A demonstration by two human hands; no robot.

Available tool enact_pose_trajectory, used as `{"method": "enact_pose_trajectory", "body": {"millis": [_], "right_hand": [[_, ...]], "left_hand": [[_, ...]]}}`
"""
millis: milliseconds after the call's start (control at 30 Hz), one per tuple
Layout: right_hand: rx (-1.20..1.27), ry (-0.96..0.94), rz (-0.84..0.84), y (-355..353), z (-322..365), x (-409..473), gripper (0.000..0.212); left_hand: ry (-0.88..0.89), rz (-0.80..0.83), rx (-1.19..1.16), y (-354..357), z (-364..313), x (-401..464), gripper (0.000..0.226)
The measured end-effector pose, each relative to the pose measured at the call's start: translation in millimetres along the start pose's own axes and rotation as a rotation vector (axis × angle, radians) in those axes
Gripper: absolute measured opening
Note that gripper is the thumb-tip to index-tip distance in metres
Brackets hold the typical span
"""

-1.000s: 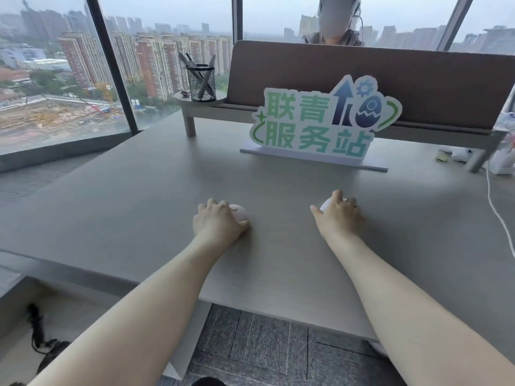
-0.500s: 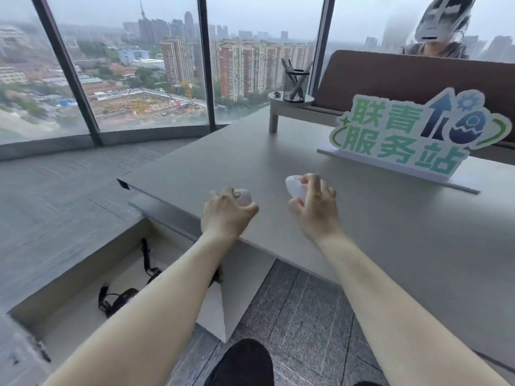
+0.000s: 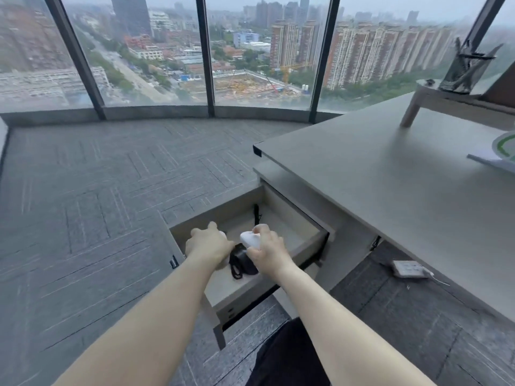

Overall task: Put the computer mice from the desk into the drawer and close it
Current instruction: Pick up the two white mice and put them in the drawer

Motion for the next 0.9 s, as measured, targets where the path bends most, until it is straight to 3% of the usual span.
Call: {"method": "enact_pose_trajectory", "body": {"millis": [200, 433, 633, 900], "right_hand": [[-0.107, 0.139, 0.209, 43.4, -14.6, 35.2, 0.05], [-0.223, 0.131, 0.379, 77.0, -21.5, 53.6, 0.045], [-0.326, 0.091, 0.356, 95.6, -27.4, 61.7, 0.037], [-0.437, 0.087, 0.291, 102.2, -33.0, 58.8, 0.056]], "left_hand": [[-0.107, 0.092, 0.083, 21.4, 14.6, 44.3, 0.058], [-0.087, 0.143, 0.22, 29.3, 11.5, 82.4, 0.053], [-0.04, 0.227, 0.35, 46.2, 16.7, 105.2, 0.068], [-0.018, 0.238, 0.349, 56.5, 21.5, 111.1, 0.036]]}}
Point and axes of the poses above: each hand's wrist, its own x-axis towards the middle knuckle, its own y-axis out of the palm, z = x × y, the point moved 2 cm from there along x, towards the middle knuckle, and after that the axes turned 9 degrees about x, right-handed, at the moved point
